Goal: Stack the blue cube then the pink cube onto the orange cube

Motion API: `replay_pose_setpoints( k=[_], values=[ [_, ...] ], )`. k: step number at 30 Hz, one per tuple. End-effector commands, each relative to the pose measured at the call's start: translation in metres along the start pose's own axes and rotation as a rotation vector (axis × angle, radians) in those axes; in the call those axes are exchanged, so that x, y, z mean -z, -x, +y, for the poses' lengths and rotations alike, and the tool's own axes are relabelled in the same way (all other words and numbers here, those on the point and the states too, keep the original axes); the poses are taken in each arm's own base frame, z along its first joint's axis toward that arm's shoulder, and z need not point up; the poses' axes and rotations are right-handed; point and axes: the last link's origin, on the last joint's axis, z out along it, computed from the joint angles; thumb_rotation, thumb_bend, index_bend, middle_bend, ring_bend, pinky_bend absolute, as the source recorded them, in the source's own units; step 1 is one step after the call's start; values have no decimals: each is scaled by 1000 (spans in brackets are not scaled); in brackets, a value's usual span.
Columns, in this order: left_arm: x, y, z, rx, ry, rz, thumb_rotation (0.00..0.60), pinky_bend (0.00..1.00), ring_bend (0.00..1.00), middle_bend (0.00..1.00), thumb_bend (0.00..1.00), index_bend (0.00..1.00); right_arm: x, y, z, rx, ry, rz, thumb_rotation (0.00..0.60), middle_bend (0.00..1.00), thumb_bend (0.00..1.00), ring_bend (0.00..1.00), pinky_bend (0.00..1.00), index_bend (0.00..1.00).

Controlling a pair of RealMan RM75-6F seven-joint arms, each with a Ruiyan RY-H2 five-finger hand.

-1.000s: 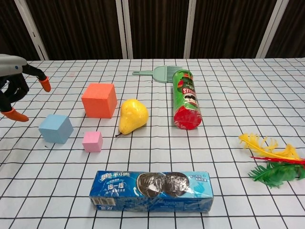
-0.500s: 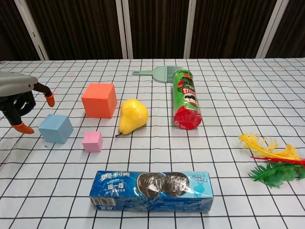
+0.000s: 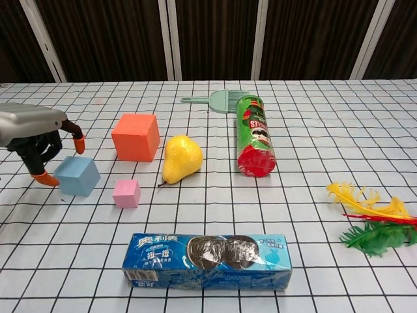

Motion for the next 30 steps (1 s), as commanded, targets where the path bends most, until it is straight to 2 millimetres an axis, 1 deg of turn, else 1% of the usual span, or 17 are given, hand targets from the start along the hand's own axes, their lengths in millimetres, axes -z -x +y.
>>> replay_pose_setpoints(
  k=[1,6,11,22,30],
  values=[
    [-1,1,0,-3,-4,-4,600,779,649,746,216,329,0,0,0,0,0,-2,600,95,173,126,102,42],
    [-3,2,0,-4,-6,-6,600,779,650,746,218,331,0,1,0,-1,-1,-5,600,95,173,126,102,42],
    [-6,3,3,-12,1,-8,600,779,649,746,261,339,-1,2,0,-2,0,-12,600,95,173,126,102,42],
    [-10,6,7,-23,10,-15,600,778,649,745,275,375,-2,2,1,-9,3,-21,600,95,173,126,102,42],
    [-6,2,2,-3,8,3,600,778,649,745,340,403,-1,0,1,-17,0,-14,600,95,173,126,102,42]
  ],
)
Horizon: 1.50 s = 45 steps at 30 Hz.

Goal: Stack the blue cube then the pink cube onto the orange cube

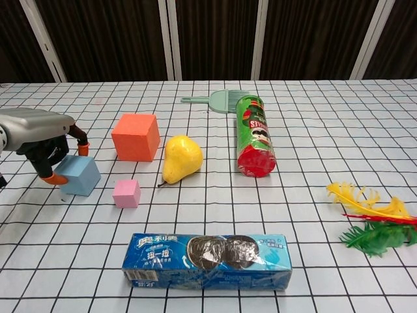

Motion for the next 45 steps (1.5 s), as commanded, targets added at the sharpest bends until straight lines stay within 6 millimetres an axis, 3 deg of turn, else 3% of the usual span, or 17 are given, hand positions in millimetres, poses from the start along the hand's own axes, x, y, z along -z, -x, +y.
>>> replay_pose_setpoints(
  k=[1,9,14,20,28,45],
  values=[
    [2,-3,-3,6,-6,12,600,778,649,745,350,404,1,-1,1,-3,0,2,600,95,173,126,102,42],
    [15,-23,-15,56,-14,49,600,778,648,744,361,406,2,-3,0,-9,-7,12,600,95,173,126,102,41],
    [27,-48,-20,87,-12,88,600,778,648,742,361,408,3,-3,0,-10,-7,13,600,96,174,126,102,42],
    [27,-83,-13,113,-24,112,600,778,648,737,361,414,2,-2,0,-9,-6,12,600,96,173,126,102,42],
    [5,-115,5,110,-92,82,600,778,648,735,361,417,0,-1,2,-5,5,7,600,95,172,126,102,42],
    [-48,-120,43,78,-96,29,600,778,648,735,361,418,-9,1,13,-5,56,-1,600,95,173,126,102,42]
  ],
)
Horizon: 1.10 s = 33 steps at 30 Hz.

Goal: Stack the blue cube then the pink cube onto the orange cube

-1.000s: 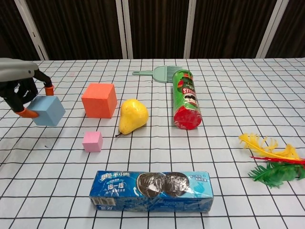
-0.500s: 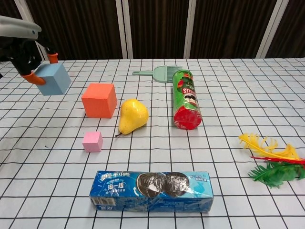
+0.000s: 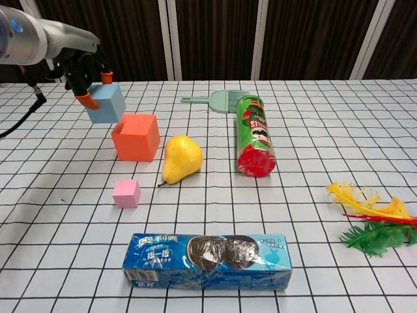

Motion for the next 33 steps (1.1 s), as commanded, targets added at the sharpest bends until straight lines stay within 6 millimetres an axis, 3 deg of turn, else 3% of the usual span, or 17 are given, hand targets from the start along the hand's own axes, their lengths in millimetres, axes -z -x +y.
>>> replay_pose_setpoints(
  k=[1,12,28,30,33],
  values=[
    [-8,1,11,-10,10,-11,600,778,648,735,361,418,-3,1,1,0,5,-3,600,95,173,126,102,42],
    [-24,2,26,-42,15,-10,600,778,648,732,361,418,-8,2,4,-7,22,-9,600,95,173,126,102,42],
    [-24,7,36,-56,18,-18,600,778,647,732,361,418,-7,1,5,-12,23,-9,600,96,173,126,102,42],
    [-24,7,37,-56,18,-17,600,778,648,731,346,390,-7,1,6,-11,24,-10,600,96,173,126,102,42],
    [-24,8,38,-61,19,-19,600,777,645,730,296,262,-7,1,6,-13,25,-11,600,96,173,126,102,42]
  ],
)
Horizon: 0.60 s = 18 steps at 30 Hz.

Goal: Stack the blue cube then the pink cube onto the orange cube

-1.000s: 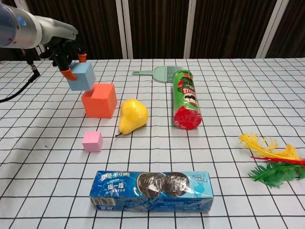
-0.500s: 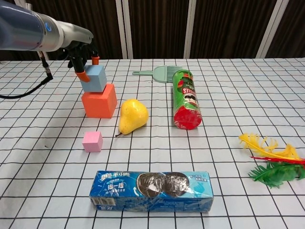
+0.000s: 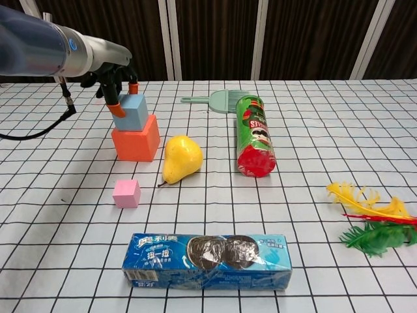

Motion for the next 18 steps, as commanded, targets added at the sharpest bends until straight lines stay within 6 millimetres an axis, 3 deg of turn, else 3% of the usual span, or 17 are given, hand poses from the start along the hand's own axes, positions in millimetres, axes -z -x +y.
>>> replay_pose_setpoints(
  k=[1,5,12,15,18],
  values=[
    [0,1,1,-4,1,-5,600,775,641,728,280,206,0,0,0,0,2,-1,600,95,172,126,102,42],
    [2,2,1,-31,4,-17,600,766,624,713,244,42,0,-1,1,-3,6,1,600,95,173,126,102,42],
    [11,-1,-1,-71,13,-39,600,767,615,706,215,0,0,0,2,-3,13,-12,600,95,173,126,102,42],
    [28,-14,-4,-59,46,-23,600,775,619,710,215,0,0,1,2,-3,16,-18,600,96,173,126,102,42],
    [62,-37,-21,62,100,50,600,780,626,714,214,30,0,-1,3,-4,22,-14,600,96,173,126,102,41]
  ],
)
